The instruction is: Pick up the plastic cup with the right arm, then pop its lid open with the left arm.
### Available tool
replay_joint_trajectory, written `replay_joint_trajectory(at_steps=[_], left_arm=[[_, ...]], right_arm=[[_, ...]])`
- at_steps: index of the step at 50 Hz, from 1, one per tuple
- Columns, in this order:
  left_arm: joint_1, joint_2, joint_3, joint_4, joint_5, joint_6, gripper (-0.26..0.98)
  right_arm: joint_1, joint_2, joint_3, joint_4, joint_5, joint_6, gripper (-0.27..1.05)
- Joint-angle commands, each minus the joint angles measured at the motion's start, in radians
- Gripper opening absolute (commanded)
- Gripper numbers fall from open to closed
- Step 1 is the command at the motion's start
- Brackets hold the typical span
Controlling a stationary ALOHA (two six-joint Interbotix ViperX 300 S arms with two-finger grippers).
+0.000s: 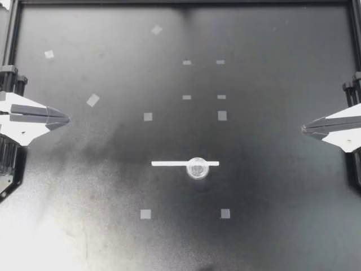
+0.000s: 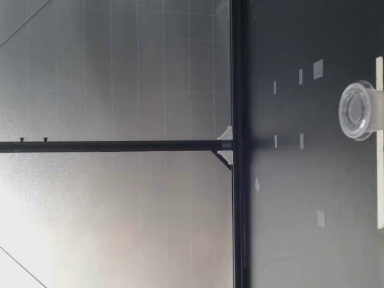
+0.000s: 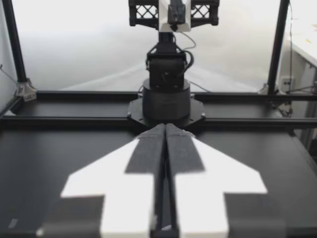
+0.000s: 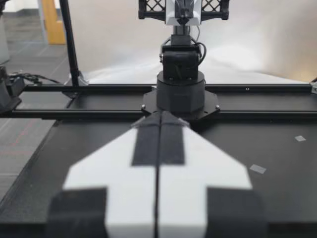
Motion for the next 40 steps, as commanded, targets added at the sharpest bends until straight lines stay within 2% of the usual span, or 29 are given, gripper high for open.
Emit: replay_joint_trajectory(at_steps=[1, 4, 9, 12, 15, 20, 24, 30, 33, 36, 40], left_arm=[[-0.011, 0.017, 0.049, -0.003, 0.0, -0.009, 0.06], [-0.011, 0.02, 0.081, -0.017, -0.006, -0.015, -0.03], [-0.005, 0.031, 0.077, -0.095, 0.003, -0.017, -0.07], [0.002, 0.061, 0.031, -0.121, 0.029, -0.003, -0.07], [0.008, 0.12, -0.031, -0.118, 0.084, 0.009, -0.07], [0.012, 0.295, -0.147, -0.118, 0.179, 0.034, -0.07], [0.012, 0.433, -0.212, -0.118, 0.195, 0.041, -0.07], [0.012, 0.624, -0.275, -0.118, 0.184, 0.044, -0.07], [0.009, 0.73, -0.31, -0.118, 0.176, 0.041, -0.07], [0.003, 0.811, -0.342, -0.118, 0.172, 0.046, -0.07], [-0.005, 0.9, -0.388, -0.117, 0.169, 0.057, -0.07]], right_arm=[[-0.002, 0.008, 0.008, 0.0, 0.0, -0.002, -0.06], [-0.002, 0.011, 0.037, -0.002, 0.002, -0.005, -0.14], [-0.002, 0.021, 0.061, -0.002, 0.005, -0.002, -0.15], [-0.002, 0.044, 0.063, 0.0, 0.008, 0.003, -0.14], [-0.002, 0.094, 0.061, 0.008, 0.008, 0.012, -0.14], [-0.002, 0.242, 0.066, 0.044, -0.006, 0.064, -0.13], [-0.002, 0.368, 0.063, 0.049, -0.038, 0.121, -0.07], [0.0, 0.555, 0.055, 0.028, -0.184, 0.189, 0.15], [0.006, 0.655, 0.052, 0.008, -0.287, 0.213, 0.33], [0.008, 0.77, 0.041, 0.0, -0.397, 0.233, 0.58], [0.009, 0.891, 0.017, 0.0, -0.485, 0.247, 0.8]])
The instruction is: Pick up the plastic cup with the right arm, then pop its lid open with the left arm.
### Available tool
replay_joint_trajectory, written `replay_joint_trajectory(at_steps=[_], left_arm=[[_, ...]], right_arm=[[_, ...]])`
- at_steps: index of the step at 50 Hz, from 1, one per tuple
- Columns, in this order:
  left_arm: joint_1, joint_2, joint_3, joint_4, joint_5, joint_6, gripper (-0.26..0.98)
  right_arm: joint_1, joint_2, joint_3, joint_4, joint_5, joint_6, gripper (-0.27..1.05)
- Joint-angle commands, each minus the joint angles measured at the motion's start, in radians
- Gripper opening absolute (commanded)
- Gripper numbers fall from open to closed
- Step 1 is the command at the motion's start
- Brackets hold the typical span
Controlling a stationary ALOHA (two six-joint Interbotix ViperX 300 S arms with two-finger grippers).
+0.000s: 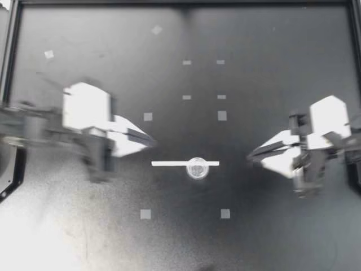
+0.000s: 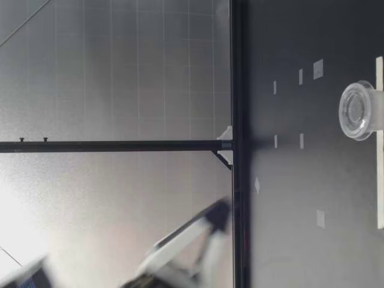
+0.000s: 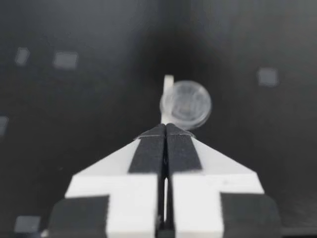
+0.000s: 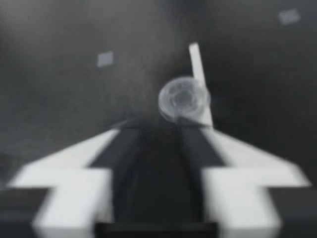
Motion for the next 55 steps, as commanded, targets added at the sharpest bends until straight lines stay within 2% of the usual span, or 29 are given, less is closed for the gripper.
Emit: replay_joint_trajectory(at_steps=[1, 9, 17, 31, 55], left_arm=[[-0.012, 0.081, -0.069, 0.0, -0.012, 0.006, -0.07], [-0.032, 0.172, -0.132, 0.009, -0.021, 0.025, -0.07], [-0.041, 0.199, -0.15, 0.015, -0.035, 0.035, -0.07], [-0.041, 0.242, -0.16, 0.018, -0.1, 0.038, -0.07], [-0.048, 0.287, -0.183, 0.018, -0.106, 0.034, -0.08]], right_arm=[[0.006, 0.118, -0.044, -0.002, -0.101, 0.009, 0.82], [0.006, 0.291, -0.127, -0.002, -0.144, 0.011, 0.75], [0.006, 0.397, -0.181, 0.0, -0.144, 0.012, 0.76], [0.006, 0.439, -0.21, 0.02, -0.144, 0.011, 0.76], [0.006, 0.502, -0.27, 0.02, -0.149, 0.006, 0.76]])
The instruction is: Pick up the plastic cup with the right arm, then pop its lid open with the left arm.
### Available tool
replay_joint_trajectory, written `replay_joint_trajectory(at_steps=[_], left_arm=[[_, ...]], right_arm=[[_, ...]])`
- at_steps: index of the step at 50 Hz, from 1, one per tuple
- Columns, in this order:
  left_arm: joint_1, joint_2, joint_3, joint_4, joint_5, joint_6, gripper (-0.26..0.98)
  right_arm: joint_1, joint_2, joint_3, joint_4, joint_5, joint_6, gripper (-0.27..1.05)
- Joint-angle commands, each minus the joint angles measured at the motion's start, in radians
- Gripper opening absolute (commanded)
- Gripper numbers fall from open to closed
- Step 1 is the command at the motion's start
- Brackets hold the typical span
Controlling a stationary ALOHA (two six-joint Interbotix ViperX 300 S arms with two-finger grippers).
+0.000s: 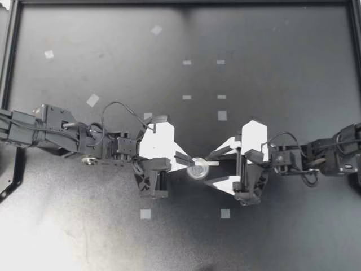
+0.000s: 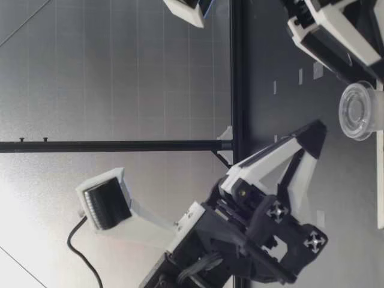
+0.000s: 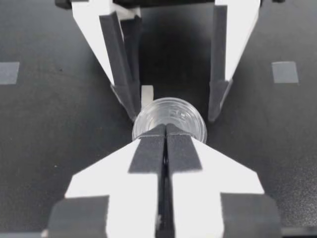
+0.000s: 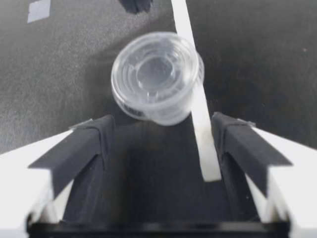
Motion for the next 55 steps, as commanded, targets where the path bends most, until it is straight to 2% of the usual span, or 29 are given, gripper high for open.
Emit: replay_joint_trajectory(at_steps=[1, 13, 55], left_arm=[[-0.006, -0.012, -0.02, 0.002, -0.011, -0.002, -0.08], [-0.02, 0.002, -0.02, 0.002, -0.009, -0.011, -0.08], [-0.02, 0.049, -0.009, 0.0, -0.029, -0.017, -0.08]], right_arm=[[0.003, -0.006, -0.023, 0.002, -0.011, -0.002, 0.76], [0.003, 0.014, -0.037, 0.003, -0.011, -0.002, 0.76], [0.002, 0.026, -0.049, -0.005, -0.005, -0.006, 0.76]])
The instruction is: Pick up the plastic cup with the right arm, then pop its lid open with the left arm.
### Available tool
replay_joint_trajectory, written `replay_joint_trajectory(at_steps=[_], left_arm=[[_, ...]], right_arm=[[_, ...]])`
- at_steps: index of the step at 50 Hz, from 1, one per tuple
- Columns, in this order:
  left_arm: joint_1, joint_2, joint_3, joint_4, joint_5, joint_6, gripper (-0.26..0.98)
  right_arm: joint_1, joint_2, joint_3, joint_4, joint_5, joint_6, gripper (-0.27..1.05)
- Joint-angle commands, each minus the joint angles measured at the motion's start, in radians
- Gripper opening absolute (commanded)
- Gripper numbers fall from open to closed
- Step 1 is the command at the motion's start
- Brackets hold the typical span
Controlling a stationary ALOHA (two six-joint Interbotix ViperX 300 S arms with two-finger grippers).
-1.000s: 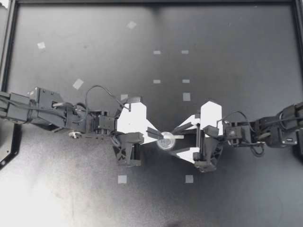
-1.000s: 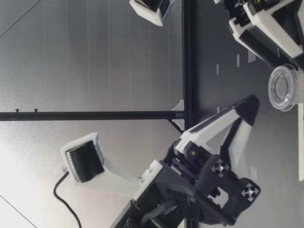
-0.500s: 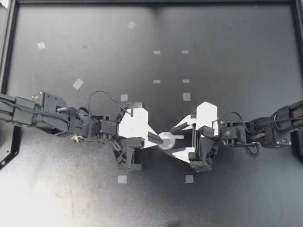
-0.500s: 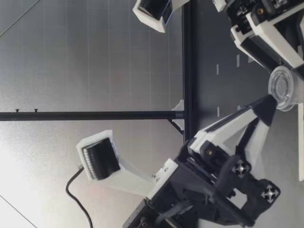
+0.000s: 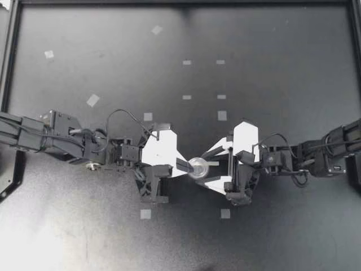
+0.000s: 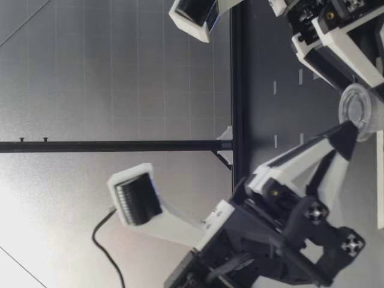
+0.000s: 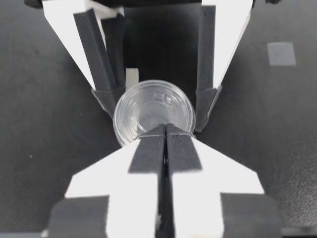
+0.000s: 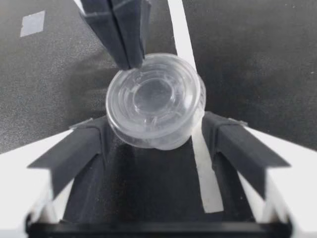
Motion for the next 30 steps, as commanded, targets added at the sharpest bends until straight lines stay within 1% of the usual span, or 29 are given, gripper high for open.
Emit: replay_joint_trajectory(at_steps=[1, 17, 30], left_arm=[[-0.002, -0.006, -0.008, 0.0, -0.009, -0.003, -0.08], [-0.002, 0.011, -0.005, -0.005, -0.034, -0.005, -0.08], [-0.002, 0.011, 0.0, -0.005, -0.034, -0.005, -0.08]], right_arm=[[0.003, -0.015, -0.008, -0.003, 0.003, 0.002, 0.76], [0.005, -0.026, -0.008, -0.012, 0.029, 0.002, 0.75], [0.005, -0.083, -0.014, -0.109, 0.195, -0.003, 0.74]])
